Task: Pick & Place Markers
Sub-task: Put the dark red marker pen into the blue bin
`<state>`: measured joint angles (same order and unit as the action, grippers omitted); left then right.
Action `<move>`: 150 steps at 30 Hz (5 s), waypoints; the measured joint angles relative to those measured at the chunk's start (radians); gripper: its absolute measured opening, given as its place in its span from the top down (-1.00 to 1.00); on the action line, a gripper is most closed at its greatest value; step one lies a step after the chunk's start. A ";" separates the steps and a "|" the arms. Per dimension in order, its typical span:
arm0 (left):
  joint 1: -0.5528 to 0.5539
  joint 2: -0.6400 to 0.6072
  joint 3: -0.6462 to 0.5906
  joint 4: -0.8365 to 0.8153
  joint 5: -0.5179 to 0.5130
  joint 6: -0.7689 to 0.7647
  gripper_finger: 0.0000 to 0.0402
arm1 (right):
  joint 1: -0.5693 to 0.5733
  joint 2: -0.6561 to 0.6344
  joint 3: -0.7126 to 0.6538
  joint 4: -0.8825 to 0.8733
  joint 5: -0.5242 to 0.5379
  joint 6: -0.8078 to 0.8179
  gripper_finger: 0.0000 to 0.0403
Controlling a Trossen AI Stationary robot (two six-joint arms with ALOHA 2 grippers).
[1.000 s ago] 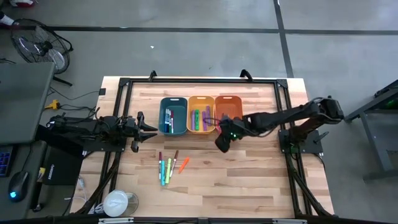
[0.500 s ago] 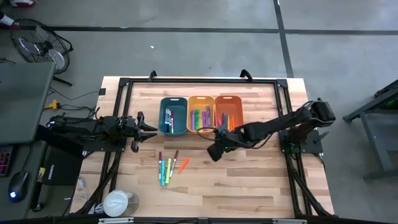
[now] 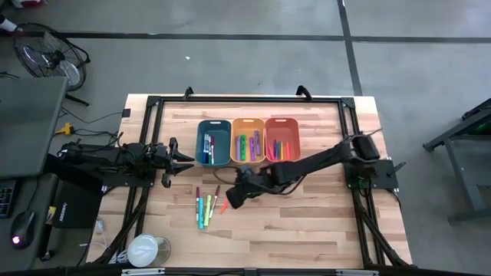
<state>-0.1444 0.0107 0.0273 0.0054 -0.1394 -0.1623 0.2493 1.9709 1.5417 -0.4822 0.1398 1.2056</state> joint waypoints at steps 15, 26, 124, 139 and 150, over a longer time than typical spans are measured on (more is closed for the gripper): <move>0.000 0.000 0.000 0.000 0.000 0.000 0.53 | 0.002 0.210 0.247 -0.129 0.011 0.351 0.17; 0.000 0.000 0.000 0.000 0.000 0.000 0.53 | 0.002 0.267 0.290 -0.148 -0.016 0.390 0.17; 0.000 0.000 0.000 0.000 0.003 0.000 0.53 | -0.055 0.524 0.483 -0.164 -0.090 0.614 0.17; 0.000 0.000 0.000 0.000 0.004 0.000 0.53 | 0.012 0.458 0.475 -0.269 -0.021 0.379 0.17; 0.000 0.000 0.000 0.000 0.004 0.000 0.53 | 0.078 0.280 0.362 -0.465 0.111 0.310 0.17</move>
<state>-0.1440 0.0106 0.0273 0.0051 -0.1356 -0.1623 0.3275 2.2506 1.9035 -0.9475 0.2511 1.5152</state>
